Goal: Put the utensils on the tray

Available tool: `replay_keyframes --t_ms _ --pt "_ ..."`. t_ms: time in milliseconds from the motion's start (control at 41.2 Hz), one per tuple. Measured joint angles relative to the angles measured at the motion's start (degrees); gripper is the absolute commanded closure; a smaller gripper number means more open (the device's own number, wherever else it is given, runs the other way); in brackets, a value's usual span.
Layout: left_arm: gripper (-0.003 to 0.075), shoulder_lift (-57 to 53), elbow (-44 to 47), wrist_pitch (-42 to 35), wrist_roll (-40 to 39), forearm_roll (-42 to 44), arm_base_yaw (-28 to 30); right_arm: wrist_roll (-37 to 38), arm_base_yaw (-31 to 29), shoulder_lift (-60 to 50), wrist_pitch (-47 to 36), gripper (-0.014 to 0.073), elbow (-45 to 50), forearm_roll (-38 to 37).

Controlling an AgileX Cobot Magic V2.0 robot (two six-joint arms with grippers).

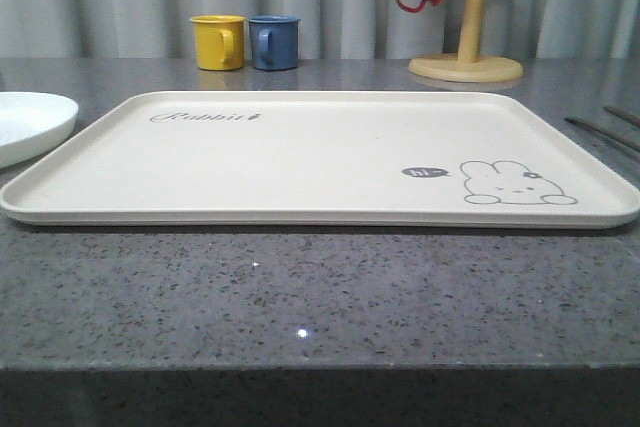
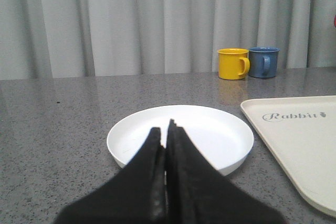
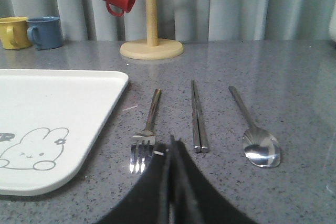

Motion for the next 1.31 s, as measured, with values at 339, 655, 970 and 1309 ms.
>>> replay_keyframes --t_ms 339,655,970,1309 --pt "0.0738 0.0 0.0 0.0 0.0 0.0 0.0 0.0 0.0 0.0 0.0 0.0662 0.0 0.0" --pt "0.0738 0.0 0.0 0.0 0.0 0.0 0.0 0.0 0.0 0.0 -1.1 0.0662 0.0 0.0" --pt "0.0738 0.0 -0.8 -2.6 0.0 0.0 0.0 0.0 0.0 0.0 -2.1 0.0662 -1.8 1.0" --pt "0.0738 0.9 -18.8 10.7 0.0 0.0 0.0 0.0 0.0 1.6 13.9 0.0662 -21.6 1.0"
